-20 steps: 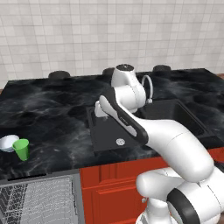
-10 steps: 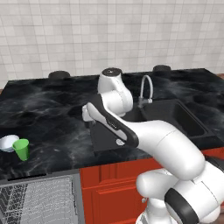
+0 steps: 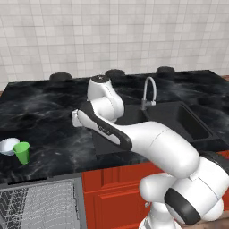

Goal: Pick up the cup and bowl from the counter, place them in the dishwasher, and close the dishwasher door.

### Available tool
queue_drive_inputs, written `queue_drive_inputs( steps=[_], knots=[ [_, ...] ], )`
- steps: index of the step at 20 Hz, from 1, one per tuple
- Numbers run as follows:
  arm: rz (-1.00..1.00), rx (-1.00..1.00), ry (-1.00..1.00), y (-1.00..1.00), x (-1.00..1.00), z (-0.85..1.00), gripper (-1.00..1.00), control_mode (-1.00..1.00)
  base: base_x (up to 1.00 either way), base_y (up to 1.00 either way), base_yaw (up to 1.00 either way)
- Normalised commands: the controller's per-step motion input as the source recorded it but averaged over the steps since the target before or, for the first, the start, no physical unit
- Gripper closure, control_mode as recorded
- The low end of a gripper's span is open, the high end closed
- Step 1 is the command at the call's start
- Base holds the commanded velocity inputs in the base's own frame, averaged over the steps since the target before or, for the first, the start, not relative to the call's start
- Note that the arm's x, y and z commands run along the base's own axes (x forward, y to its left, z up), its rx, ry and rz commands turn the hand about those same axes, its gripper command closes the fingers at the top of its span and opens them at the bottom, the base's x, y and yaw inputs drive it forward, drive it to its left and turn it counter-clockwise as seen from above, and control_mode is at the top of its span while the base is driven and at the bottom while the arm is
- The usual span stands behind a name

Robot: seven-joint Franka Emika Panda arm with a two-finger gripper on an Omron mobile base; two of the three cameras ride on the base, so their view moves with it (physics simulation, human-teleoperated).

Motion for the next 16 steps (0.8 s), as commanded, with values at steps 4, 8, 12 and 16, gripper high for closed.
queue_drive_inputs(
  steps=[4, 8, 12, 16],
  knots=[
    [-0.02, 0.0, 0.0, 0.42, 0.15, -0.09, -1.0, -1.0, 0.0, 0.0, 0.0],
    [0.0, 0.0, 0.0, 0.4, 0.06, -0.05, -1.0, -1.0, 0.0, 0.0, 0.0],
    [0.0, 0.0, 0.0, 0.41, 0.03, -0.07, -1.0, -1.0, 0.0, 0.0, 0.0],
    [0.0, 0.0, 0.0, 0.47, 0.08, -0.12, -1.0, -1.0, 0.0, 0.0, 0.0]
  ],
)
